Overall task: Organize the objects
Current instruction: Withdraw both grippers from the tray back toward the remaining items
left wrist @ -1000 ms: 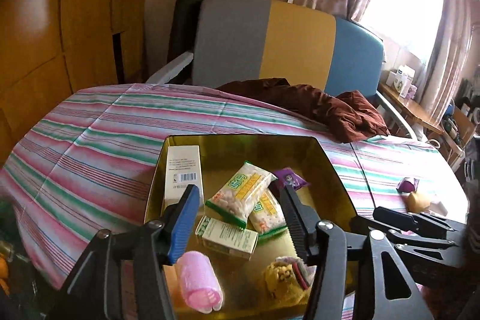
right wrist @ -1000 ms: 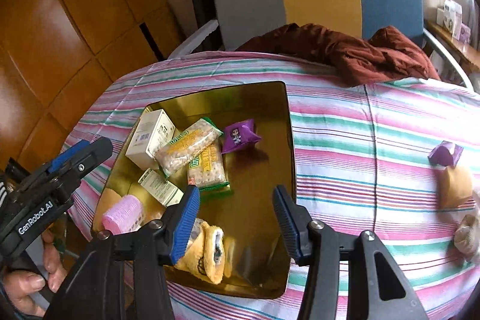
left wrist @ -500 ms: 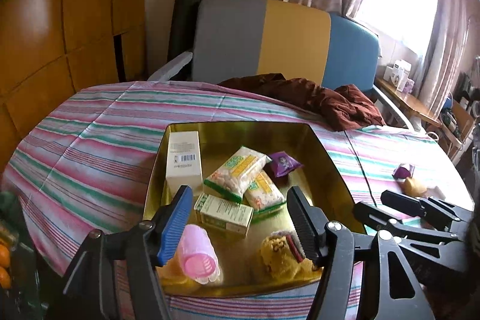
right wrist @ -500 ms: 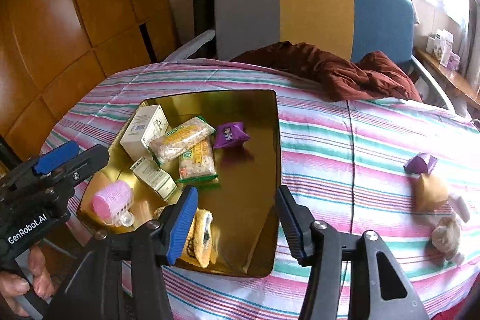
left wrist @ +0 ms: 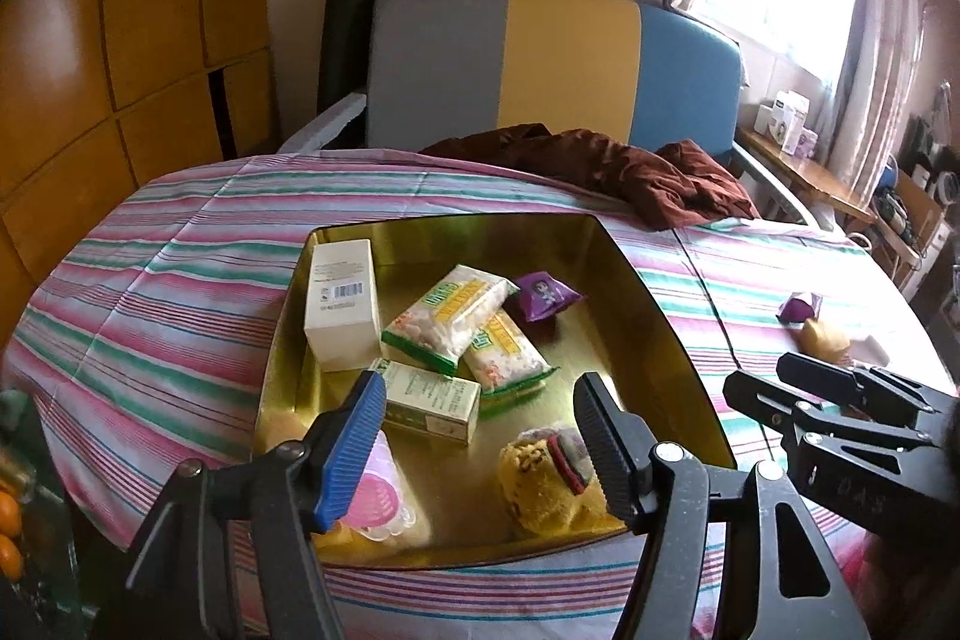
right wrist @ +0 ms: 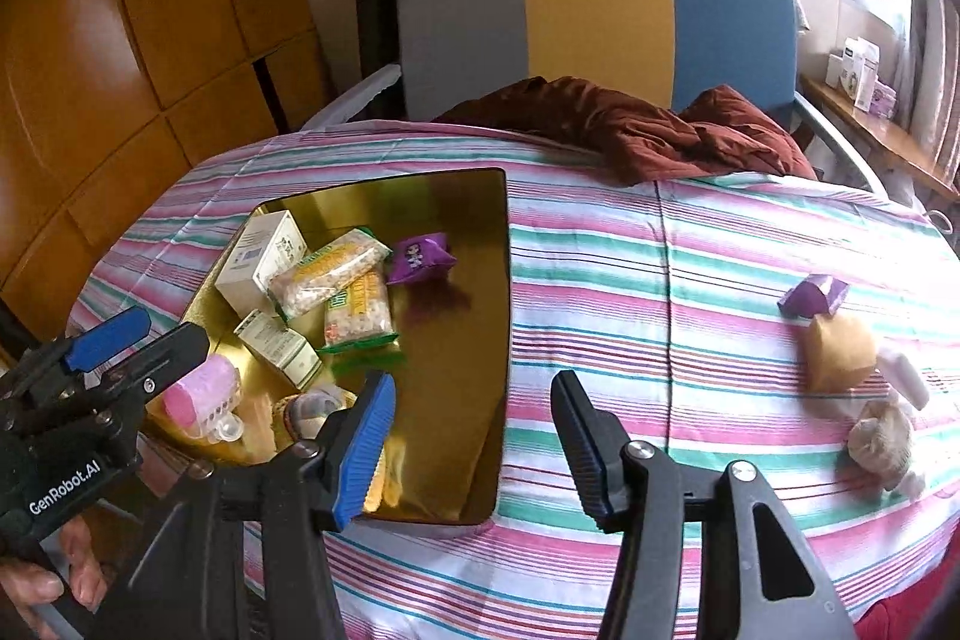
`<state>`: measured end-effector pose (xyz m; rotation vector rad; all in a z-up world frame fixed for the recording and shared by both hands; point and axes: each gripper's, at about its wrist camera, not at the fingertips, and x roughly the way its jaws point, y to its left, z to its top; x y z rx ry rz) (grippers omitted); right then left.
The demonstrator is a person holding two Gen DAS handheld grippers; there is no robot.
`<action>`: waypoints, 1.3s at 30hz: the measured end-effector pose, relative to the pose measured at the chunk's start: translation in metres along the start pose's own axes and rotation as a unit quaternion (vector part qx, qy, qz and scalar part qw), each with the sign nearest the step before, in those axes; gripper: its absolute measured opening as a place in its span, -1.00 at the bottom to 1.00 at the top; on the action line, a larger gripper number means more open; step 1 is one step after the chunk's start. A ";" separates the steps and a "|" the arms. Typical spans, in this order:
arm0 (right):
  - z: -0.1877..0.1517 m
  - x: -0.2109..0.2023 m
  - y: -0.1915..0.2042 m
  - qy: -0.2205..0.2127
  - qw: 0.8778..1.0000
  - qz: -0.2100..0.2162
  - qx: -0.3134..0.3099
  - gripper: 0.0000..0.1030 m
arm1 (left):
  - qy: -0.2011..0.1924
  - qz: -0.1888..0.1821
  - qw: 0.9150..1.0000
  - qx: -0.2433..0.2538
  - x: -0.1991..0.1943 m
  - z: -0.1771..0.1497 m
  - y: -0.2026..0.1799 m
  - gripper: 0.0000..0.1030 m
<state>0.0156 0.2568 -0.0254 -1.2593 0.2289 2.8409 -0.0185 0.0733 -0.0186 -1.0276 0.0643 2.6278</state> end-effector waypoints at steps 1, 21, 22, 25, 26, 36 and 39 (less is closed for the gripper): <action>-0.001 0.000 -0.001 0.000 1.000 -0.001 0.001 0.06 | 0.001 -0.001 1.000 0.002 0.000 -0.001 -0.001 0.28; -0.018 -0.006 -0.059 0.013 0.997 -0.048 0.056 0.07 | -0.003 -0.035 0.998 0.058 -0.006 0.000 -0.043 0.32; -0.019 -0.007 -0.064 0.012 0.997 -0.052 0.062 0.07 | -0.003 -0.037 0.997 0.061 -0.006 0.000 -0.046 0.32; -0.019 -0.013 -0.078 0.010 0.995 -0.064 0.072 0.07 | -0.001 -0.046 0.996 0.072 -0.005 0.001 -0.057 0.32; -0.020 -0.016 -0.083 0.008 0.995 -0.069 0.075 0.07 | 0.000 -0.048 0.996 0.075 -0.004 0.001 -0.060 0.32; -0.029 -0.040 -0.146 0.006 0.985 -0.110 0.130 0.07 | 0.012 -0.084 0.989 0.120 0.001 -0.004 -0.102 0.32; -0.036 -0.049 -0.172 0.010 0.980 -0.121 0.155 0.07 | 0.022 -0.100 0.986 0.128 0.004 -0.006 -0.113 0.33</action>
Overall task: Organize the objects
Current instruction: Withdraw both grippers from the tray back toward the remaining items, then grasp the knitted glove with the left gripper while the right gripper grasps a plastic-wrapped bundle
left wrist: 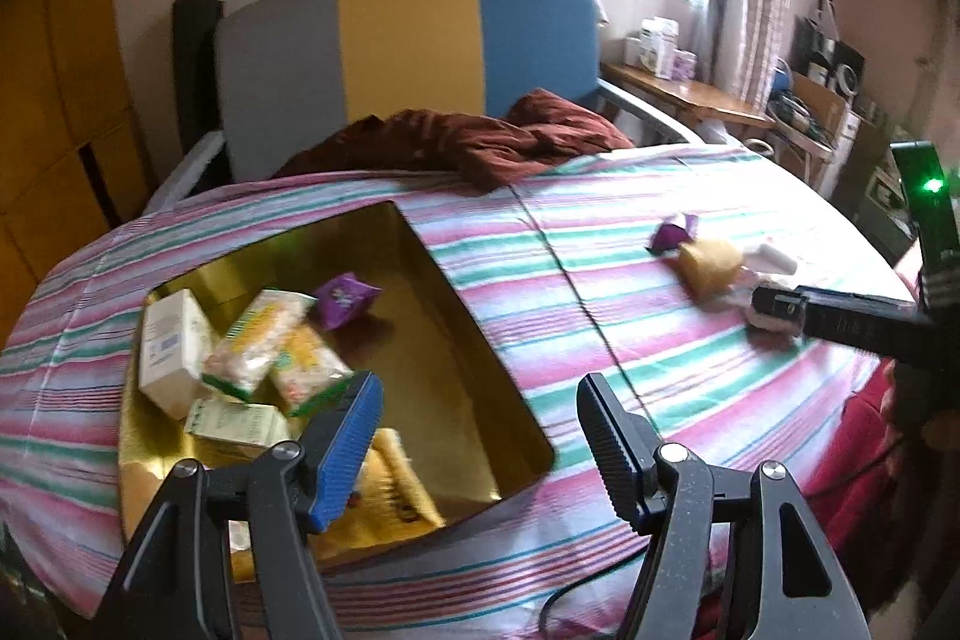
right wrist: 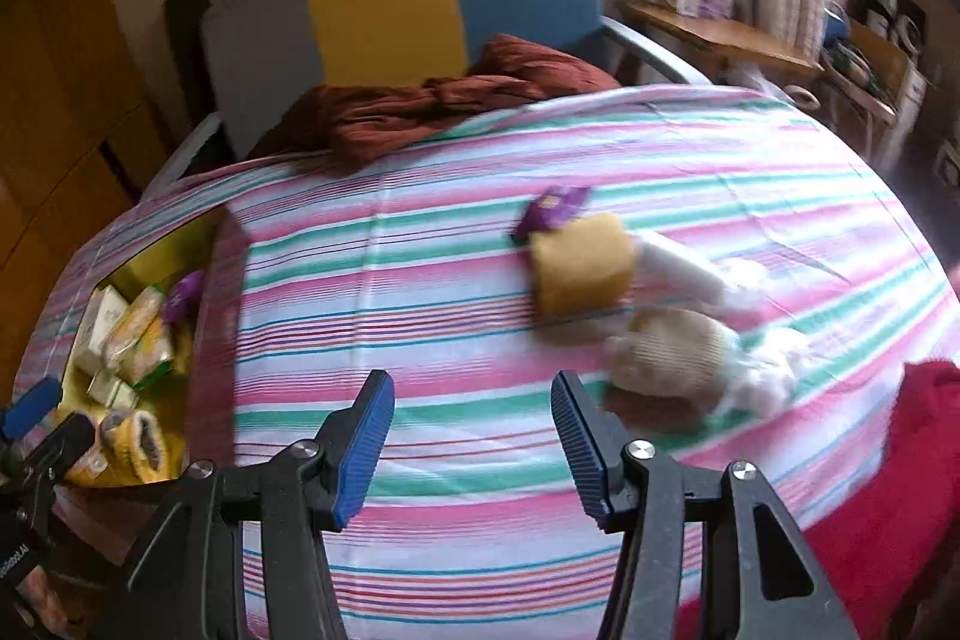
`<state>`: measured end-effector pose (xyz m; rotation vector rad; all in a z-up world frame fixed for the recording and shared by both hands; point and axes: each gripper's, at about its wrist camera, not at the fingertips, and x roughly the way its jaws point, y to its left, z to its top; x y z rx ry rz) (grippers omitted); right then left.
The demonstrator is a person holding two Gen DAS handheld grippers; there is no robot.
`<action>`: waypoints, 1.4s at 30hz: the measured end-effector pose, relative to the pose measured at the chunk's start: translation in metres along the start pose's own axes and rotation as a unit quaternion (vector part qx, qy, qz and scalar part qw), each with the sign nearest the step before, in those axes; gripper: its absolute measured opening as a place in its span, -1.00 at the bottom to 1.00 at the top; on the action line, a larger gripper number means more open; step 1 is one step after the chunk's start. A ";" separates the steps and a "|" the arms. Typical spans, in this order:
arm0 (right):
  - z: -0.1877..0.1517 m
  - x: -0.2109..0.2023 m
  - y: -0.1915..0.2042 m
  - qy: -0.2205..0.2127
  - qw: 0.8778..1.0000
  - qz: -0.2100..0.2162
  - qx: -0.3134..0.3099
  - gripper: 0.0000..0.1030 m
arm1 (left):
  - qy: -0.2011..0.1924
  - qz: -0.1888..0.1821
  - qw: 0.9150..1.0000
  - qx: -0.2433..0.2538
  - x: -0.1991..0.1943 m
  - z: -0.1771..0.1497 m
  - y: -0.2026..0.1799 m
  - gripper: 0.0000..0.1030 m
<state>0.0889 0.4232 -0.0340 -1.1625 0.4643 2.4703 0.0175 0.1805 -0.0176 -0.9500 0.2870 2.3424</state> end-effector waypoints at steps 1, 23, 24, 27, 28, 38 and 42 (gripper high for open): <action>0.001 -0.001 -0.009 0.002 1.000 -0.005 0.009 0.08 | 0.002 -0.004 1.000 0.004 0.002 0.001 -0.003 0.33; 0.004 -0.037 -0.162 -0.030 0.976 -0.070 0.205 0.22 | 0.057 -0.126 0.985 0.104 0.070 0.034 -0.115 0.31; 0.004 -0.036 -0.165 -0.028 0.975 -0.069 0.208 0.22 | 0.063 -0.139 0.982 0.109 0.075 0.036 -0.124 0.32; 0.001 -0.033 -0.172 -0.025 0.974 -0.069 0.214 0.22 | 0.080 -0.168 0.976 0.115 0.090 0.041 -0.145 0.33; 0.000 -0.032 -0.174 -0.025 0.974 -0.068 0.216 0.22 | 0.085 -0.177 0.973 0.118 0.096 0.043 -0.153 0.33; 0.008 -0.025 -0.186 -0.033 0.972 -0.059 0.227 0.23 | 0.113 -0.217 0.959 0.141 0.144 0.057 -0.215 0.42; 0.009 -0.023 -0.188 -0.035 0.972 -0.053 0.227 0.23 | 0.120 -0.229 0.958 0.127 0.157 0.062 -0.232 0.49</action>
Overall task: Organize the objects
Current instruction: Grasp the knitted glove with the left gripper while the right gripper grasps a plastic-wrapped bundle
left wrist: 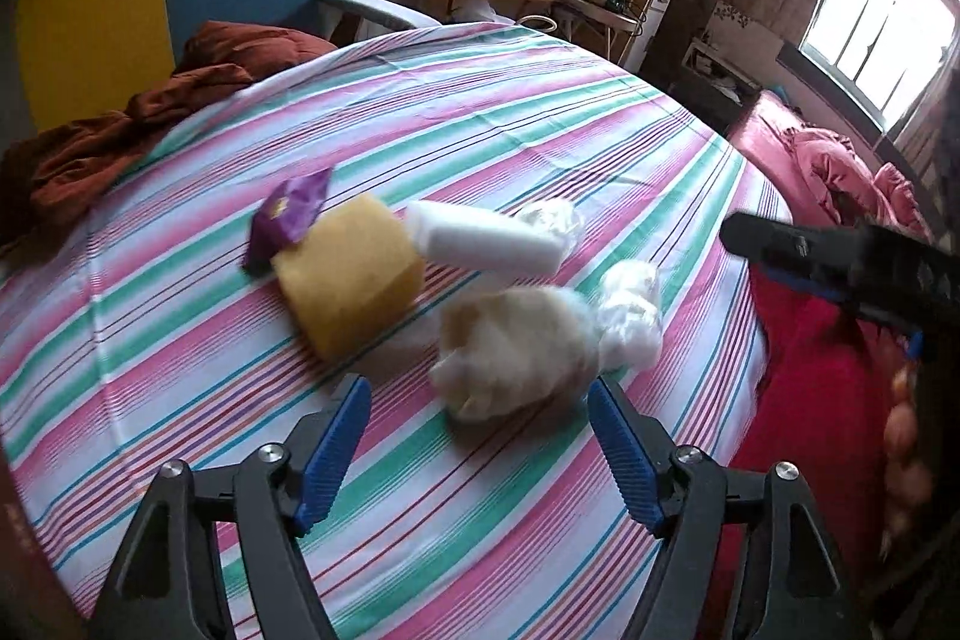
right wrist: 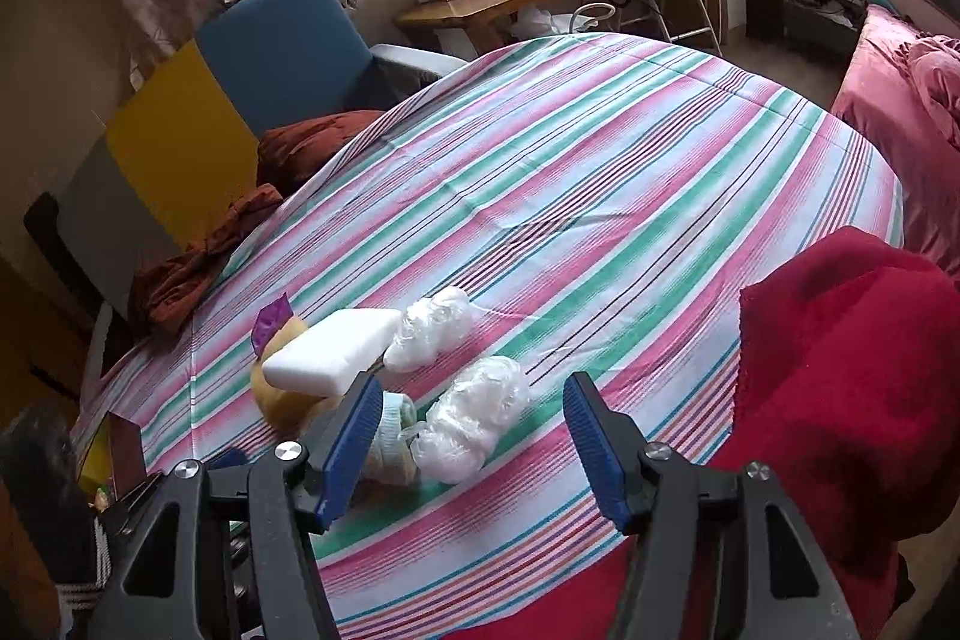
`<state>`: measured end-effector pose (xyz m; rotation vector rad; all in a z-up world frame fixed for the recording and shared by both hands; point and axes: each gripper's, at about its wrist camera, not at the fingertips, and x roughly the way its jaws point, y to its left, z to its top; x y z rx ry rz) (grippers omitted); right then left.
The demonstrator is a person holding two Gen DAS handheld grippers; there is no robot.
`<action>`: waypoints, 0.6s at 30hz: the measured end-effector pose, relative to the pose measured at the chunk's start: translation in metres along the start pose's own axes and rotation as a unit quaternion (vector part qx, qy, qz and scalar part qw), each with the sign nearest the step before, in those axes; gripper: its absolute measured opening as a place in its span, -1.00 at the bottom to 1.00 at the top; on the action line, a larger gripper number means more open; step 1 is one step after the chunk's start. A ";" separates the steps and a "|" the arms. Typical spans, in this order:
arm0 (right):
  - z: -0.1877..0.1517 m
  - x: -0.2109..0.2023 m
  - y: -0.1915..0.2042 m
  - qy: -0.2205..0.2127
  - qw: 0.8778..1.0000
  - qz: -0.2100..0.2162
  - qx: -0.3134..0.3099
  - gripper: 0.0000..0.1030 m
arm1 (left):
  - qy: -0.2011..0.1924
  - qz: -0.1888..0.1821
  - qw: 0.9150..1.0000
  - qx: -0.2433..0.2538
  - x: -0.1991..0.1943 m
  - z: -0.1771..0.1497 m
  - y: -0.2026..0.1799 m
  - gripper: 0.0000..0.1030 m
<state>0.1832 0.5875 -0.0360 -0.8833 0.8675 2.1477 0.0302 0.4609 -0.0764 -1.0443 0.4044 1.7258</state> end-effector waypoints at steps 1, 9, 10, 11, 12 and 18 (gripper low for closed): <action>0.000 0.000 0.000 0.000 1.000 0.003 0.000 0.24 | 0.000 -0.004 1.000 -0.004 0.004 0.003 -0.001 0.51; 0.000 0.001 0.000 0.000 1.000 0.021 0.001 0.24 | 0.015 -0.011 0.999 -0.047 0.038 0.020 -0.001 0.57; 0.000 0.003 0.001 0.004 1.000 0.023 -0.001 0.24 | 0.020 -0.010 0.999 -0.049 0.043 0.021 -0.002 0.57; 0.000 0.003 0.001 0.005 1.000 0.024 -0.001 0.24 | 0.026 -0.012 0.998 -0.052 0.048 0.021 -0.002 0.55; 0.001 0.004 0.001 0.005 1.000 0.025 0.000 0.24 | 0.033 -0.020 0.998 -0.058 0.053 0.019 -0.001 0.50; 0.001 0.004 0.001 0.009 1.000 0.024 -0.002 0.24 | 0.021 -0.025 0.998 -0.057 0.036 0.000 0.009 0.25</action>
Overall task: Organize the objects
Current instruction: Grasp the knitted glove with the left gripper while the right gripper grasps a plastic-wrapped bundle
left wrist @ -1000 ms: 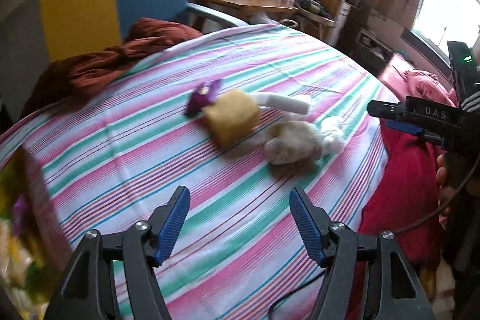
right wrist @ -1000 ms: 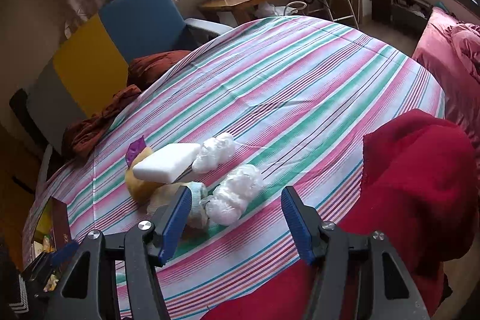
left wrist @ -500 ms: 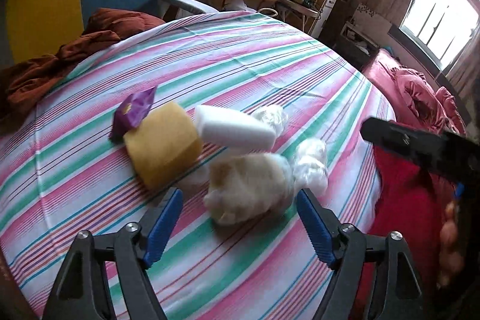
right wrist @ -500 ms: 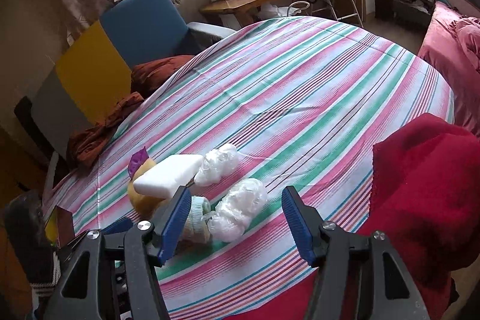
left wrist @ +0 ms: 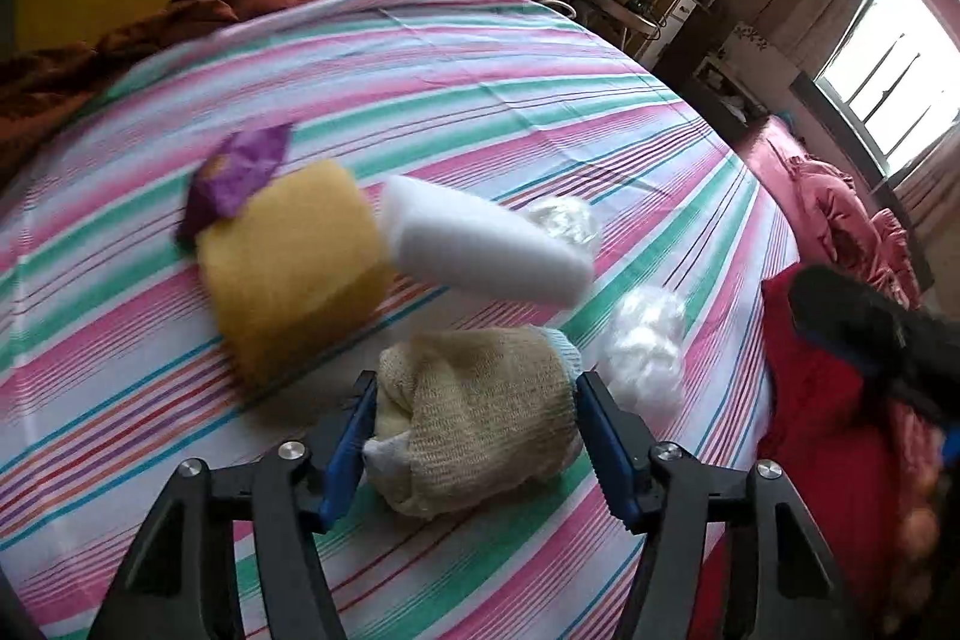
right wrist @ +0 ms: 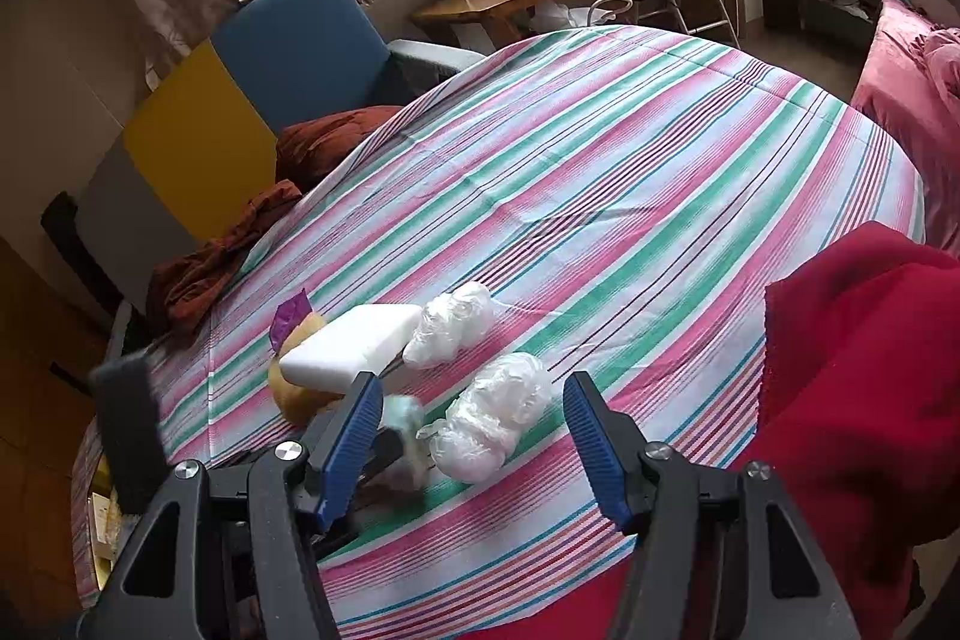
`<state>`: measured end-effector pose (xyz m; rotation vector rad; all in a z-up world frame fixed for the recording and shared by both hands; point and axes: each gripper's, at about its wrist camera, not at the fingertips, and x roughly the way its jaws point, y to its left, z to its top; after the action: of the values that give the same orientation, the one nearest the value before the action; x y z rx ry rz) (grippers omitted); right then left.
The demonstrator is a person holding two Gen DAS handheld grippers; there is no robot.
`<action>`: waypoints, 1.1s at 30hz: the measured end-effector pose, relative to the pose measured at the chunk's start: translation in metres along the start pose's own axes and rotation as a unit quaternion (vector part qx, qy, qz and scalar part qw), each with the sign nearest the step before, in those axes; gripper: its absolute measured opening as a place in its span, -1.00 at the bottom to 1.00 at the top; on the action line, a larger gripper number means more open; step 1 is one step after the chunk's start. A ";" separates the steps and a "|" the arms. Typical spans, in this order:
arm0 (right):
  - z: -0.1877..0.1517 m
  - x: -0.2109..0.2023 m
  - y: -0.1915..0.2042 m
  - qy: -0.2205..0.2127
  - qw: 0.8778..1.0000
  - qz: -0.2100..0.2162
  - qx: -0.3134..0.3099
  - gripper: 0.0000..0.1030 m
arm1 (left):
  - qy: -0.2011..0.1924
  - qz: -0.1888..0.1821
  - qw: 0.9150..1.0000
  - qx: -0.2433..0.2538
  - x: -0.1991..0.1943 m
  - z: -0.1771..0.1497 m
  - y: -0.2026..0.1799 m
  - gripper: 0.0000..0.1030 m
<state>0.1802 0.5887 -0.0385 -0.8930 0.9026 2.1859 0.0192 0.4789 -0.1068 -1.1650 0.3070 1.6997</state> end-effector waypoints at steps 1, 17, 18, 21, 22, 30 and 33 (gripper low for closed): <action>0.000 0.001 0.001 0.003 1.000 -0.003 -0.002 0.24 | 0.001 0.001 1.000 -0.002 -0.005 -0.006 0.004 0.25; 0.008 0.051 0.013 0.158 0.986 -0.045 -0.026 0.23 | -0.059 0.059 0.996 -0.034 -0.090 -0.102 0.071 0.27; 0.010 0.056 0.012 0.164 0.985 -0.043 -0.016 0.23 | -0.060 0.059 0.996 -0.034 -0.088 -0.100 0.070 0.27; 0.016 0.072 0.008 0.182 0.981 -0.058 0.012 0.23 | -0.062 0.054 0.996 -0.042 -0.087 -0.101 0.073 0.27; 0.017 0.074 0.008 0.181 0.982 -0.056 0.016 0.23 | -0.063 0.051 0.996 -0.044 -0.087 -0.102 0.073 0.27; 0.015 0.097 0.016 0.203 0.974 -0.102 -0.001 0.02 | -0.066 0.044 0.995 -0.062 -0.084 -0.103 0.077 0.28; 0.014 0.098 0.013 0.208 0.972 -0.111 0.005 -0.29 | -0.070 0.049 0.995 -0.056 -0.082 -0.104 0.075 0.28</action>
<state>0.1085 0.6181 -0.1012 -1.4081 0.9479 1.8325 0.0162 0.3274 -0.1157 -1.1211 0.1862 1.8940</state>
